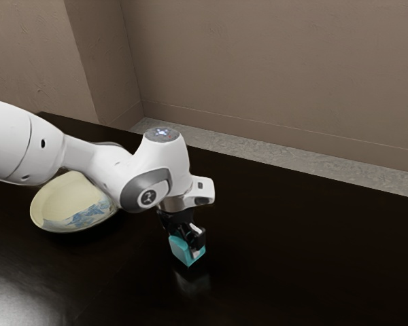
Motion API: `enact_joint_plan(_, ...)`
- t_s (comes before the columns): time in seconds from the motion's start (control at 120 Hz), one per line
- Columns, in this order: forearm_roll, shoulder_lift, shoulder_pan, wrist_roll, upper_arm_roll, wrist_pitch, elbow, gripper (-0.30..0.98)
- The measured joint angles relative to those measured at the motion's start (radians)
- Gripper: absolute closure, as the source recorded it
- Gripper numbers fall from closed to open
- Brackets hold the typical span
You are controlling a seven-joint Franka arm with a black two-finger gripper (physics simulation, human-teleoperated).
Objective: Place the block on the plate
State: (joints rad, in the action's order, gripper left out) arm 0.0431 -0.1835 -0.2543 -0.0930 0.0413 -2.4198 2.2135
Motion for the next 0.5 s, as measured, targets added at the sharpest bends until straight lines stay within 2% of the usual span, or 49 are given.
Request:
enact_joint_plan(0.2, 0.006, 0.047, 0.050, -0.005, 0.000, 0.057, -0.036, 0.35)
enact_joint_plan(0.5, 0.036, 0.052, 0.198, 0.022, -0.012, 0.178, -0.123, 0.35)
